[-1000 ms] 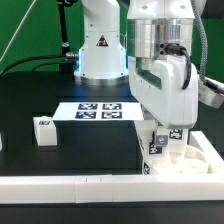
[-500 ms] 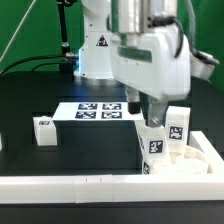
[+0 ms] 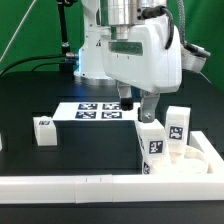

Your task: Assemble stool

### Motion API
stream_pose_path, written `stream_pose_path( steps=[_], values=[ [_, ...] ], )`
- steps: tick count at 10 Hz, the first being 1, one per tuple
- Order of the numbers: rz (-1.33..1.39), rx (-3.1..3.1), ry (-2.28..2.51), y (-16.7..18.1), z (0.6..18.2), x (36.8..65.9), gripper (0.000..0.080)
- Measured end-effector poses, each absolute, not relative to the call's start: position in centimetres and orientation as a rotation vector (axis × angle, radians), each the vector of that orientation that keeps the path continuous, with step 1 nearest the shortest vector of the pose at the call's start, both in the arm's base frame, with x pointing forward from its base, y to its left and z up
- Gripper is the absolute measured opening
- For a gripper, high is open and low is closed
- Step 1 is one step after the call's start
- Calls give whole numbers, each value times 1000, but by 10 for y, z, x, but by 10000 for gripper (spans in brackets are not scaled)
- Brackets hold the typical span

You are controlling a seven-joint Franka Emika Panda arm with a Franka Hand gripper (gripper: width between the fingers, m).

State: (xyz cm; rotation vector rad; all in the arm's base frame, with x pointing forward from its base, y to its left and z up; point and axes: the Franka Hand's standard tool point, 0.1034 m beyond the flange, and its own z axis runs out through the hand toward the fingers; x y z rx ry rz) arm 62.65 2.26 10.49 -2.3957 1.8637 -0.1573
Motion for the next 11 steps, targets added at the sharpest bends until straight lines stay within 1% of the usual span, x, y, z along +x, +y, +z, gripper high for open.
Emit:
stream_pose_path(
  steps=[2, 3, 4, 5, 6, 7, 11],
  values=[
    [-158, -2407, 1852, 22, 105, 626, 649],
    [-178, -2505, 1717, 12, 107, 621, 649],
    [-190, -2569, 1621, -7, 110, 611, 649],
    [-211, -2682, 1429, -33, 111, 600, 649],
    [-236, -2782, 1258, -47, 108, 594, 649],
    [-270, -2876, 1073, -53, 105, 590, 649],
    [-283, -3033, 643, -56, 101, 587, 649]
  ],
)
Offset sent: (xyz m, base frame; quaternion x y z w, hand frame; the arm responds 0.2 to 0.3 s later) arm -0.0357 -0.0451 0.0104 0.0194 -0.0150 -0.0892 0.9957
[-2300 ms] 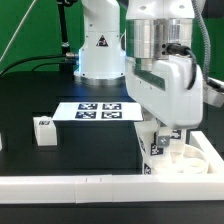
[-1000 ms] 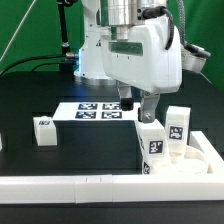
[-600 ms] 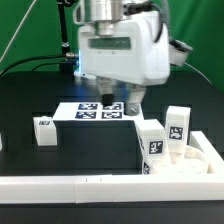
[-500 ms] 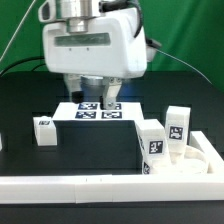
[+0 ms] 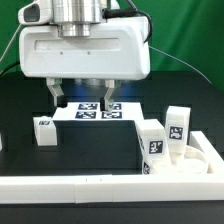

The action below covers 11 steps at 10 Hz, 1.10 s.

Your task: Assemble stool

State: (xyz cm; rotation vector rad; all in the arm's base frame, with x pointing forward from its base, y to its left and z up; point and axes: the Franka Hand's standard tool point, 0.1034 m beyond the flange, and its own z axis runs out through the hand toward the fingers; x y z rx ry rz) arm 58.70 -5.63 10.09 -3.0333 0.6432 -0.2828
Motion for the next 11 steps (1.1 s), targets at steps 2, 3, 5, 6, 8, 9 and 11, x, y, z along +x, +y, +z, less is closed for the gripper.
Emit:
stream_pose_path(
  steps=[2, 3, 5, 6, 8, 9, 11],
  values=[
    [-238, -3121, 338, -83, 84, 567, 649],
    [-174, -3138, 175, -98, 78, 558, 649],
    [-58, -3147, -68, -114, 60, 544, 649],
    [-69, -3164, -137, -117, 51, 538, 649],
    [-11, -3151, -190, -115, 53, 538, 649],
    [3, -3148, -186, -116, 51, 536, 649],
    [337, -3083, -188, -120, 42, 526, 649]
  ],
)
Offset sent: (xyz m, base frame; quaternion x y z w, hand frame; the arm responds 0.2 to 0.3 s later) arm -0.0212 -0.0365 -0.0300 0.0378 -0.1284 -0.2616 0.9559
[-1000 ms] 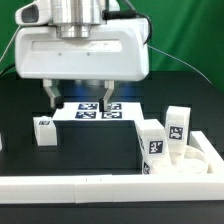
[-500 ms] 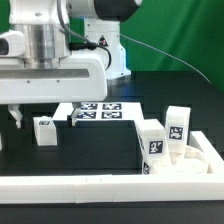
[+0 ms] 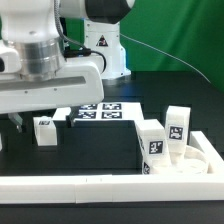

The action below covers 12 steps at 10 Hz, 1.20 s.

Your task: Assemble stool

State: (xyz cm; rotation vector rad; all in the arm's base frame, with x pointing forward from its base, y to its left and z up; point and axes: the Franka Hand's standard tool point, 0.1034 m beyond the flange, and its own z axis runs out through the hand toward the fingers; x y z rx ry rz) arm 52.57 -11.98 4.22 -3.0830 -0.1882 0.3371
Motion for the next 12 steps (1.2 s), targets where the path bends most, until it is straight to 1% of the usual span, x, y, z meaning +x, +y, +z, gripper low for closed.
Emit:
stream_pose_path(
  steps=[1, 3, 6, 7, 8, 9, 12],
  values=[
    [573, -3021, -190, -114, 45, 523, 649],
    [897, -2923, -208, -112, 51, 523, 649],
    [1125, -2842, -220, -111, 45, 518, 649],
    [1261, -2819, -161, -121, 40, 508, 649],
    [1322, -2836, -79, -127, 30, 505, 649],
    [1317, -2865, -55, -123, 27, 506, 649],
    [1315, -2861, -57, -126, 28, 506, 649]
  ],
)
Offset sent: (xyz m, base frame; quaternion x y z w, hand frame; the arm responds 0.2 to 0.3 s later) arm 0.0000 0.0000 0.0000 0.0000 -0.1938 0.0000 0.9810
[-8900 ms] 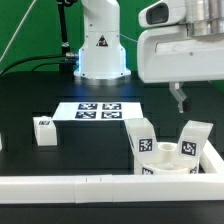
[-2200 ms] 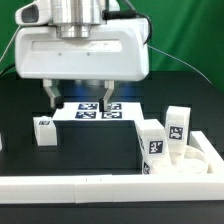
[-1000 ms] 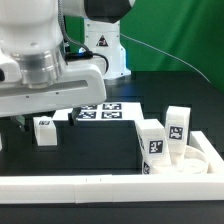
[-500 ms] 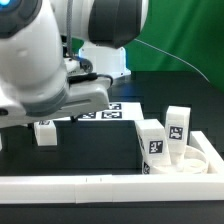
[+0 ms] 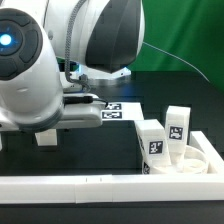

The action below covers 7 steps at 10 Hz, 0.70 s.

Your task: Assemble stool

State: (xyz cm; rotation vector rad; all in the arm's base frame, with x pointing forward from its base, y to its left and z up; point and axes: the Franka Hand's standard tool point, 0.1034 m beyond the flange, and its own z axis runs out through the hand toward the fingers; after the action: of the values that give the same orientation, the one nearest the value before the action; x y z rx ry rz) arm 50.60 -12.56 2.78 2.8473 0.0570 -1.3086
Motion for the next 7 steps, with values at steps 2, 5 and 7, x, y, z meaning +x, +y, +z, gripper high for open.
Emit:
stream_pose_path(
  steps=[2, 5, 7],
  values=[
    [-1426, 2805, 2, -126, 20, 487, 649],
    [-1493, 2769, -15, -125, 14, 480, 637],
    [-1496, 2768, -16, -125, 14, 479, 430]
  ],
)
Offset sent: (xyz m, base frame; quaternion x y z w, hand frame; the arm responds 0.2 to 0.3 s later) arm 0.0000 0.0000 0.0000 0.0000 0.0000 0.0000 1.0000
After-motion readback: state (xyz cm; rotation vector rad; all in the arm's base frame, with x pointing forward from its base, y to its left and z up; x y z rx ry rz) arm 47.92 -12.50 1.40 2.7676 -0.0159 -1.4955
